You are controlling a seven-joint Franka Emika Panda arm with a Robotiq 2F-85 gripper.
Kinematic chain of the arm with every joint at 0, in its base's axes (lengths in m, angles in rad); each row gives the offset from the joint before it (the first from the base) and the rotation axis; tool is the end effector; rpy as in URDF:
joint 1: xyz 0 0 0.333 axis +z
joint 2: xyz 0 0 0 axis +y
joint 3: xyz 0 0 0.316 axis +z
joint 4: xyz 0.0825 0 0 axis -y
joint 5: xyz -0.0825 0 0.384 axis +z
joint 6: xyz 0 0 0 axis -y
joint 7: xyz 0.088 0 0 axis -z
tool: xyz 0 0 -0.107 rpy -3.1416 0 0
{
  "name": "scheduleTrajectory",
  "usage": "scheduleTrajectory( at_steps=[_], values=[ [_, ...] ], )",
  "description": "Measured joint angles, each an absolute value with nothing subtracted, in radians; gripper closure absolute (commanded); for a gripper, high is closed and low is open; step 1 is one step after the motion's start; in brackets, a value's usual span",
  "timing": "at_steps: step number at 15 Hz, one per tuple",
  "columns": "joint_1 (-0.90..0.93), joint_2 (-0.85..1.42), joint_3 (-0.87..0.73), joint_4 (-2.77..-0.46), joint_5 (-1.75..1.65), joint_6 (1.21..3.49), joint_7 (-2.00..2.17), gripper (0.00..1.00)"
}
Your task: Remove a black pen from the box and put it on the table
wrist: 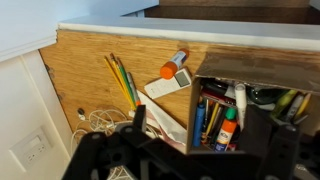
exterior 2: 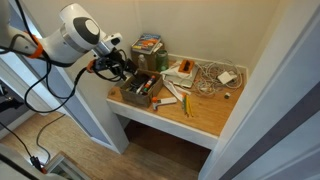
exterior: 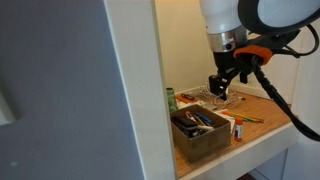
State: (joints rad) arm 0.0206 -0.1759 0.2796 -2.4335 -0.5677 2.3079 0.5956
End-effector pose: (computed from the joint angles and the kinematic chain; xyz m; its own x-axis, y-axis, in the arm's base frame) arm 0.4528 0.1290 0.3762 0.9699 0.1245 0.2091 0.0296 -0.9132 0.4064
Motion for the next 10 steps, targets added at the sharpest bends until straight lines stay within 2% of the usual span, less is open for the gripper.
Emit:
scheduleTrajectory(
  at_steps=[8, 10],
  values=[
    [0.027, -0.032, 0.240, -2.339, -0.576, 2.368, 0.622, 0.00],
    [0.039, 0.039, 0.221, -2.290, -0.576, 2.379, 0.622, 0.06]
  ],
)
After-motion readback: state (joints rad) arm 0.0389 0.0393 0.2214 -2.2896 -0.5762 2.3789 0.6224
